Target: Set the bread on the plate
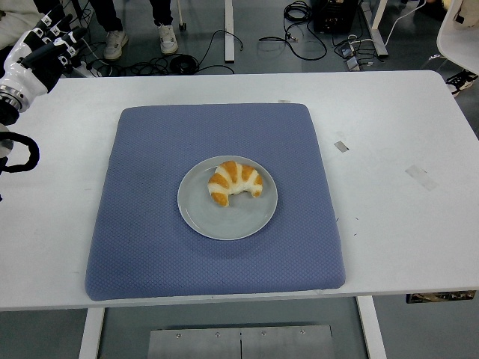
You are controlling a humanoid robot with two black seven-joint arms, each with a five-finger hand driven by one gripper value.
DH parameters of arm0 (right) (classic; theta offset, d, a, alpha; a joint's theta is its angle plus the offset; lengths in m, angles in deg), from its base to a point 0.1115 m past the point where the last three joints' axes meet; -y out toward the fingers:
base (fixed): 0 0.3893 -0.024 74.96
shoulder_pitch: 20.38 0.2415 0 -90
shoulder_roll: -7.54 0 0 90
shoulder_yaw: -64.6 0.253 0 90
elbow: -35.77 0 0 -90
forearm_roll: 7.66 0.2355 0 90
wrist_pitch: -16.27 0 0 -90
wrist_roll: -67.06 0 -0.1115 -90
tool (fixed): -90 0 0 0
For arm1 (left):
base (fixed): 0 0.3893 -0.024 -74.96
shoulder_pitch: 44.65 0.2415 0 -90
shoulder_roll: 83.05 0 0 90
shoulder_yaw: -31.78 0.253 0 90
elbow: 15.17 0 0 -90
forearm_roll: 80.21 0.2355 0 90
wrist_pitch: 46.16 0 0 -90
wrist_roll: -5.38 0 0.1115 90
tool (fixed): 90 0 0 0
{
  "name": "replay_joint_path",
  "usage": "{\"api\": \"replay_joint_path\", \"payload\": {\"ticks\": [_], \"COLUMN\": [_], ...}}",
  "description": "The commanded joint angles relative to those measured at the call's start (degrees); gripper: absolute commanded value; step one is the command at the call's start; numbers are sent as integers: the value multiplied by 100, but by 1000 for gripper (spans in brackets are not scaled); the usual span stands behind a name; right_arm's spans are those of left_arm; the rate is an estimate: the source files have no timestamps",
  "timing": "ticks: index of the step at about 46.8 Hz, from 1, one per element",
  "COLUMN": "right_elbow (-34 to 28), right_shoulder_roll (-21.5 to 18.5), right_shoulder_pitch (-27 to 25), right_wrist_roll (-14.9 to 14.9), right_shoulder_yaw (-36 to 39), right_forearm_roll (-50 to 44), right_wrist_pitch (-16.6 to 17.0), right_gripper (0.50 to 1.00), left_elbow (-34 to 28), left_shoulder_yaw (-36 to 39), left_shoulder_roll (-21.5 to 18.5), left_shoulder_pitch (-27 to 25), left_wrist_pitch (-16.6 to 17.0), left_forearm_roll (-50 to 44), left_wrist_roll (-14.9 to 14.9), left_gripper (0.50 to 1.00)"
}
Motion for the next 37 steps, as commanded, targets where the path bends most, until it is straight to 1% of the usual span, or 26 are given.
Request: {"api": "replay_joint_path", "payload": {"ticks": [1, 12, 17, 23, 28, 37], "right_elbow": [37, -16, -16, -16, -16, -16], "right_shoulder_roll": [0, 0, 0, 0, 0, 0], "right_shoulder_pitch": [8, -10, -10, -10, -10, -10], "right_wrist_roll": [0, 0, 0, 0, 0, 0], "right_shoulder_yaw": [14, -3, -3, 6, -3, -3], "right_forearm_roll": [0, 0, 0, 0, 0, 0], "right_wrist_pitch": [8, 0, 0, 0, 0, 0], "right_gripper": [1000, 1000, 1000, 1000, 1000, 1000], "left_elbow": [-2, -2, -2, -2, -2, -2], "left_shoulder_yaw": [5, 22, 400, 708, 796, 734], "left_shoulder_roll": [53, 149, 308, 413, 562, 694], "left_shoulder_pitch": [-16, -42, -24, -7, -7, 37], "left_wrist_pitch": [5, 23, 31, 198, 391, 427], "left_forearm_roll": [6, 67, 41, 32, 15, -38], "left_wrist_roll": [2, 20, 11, 11, 11, 20], "left_gripper": [983, 983, 983, 983, 981, 983]}}
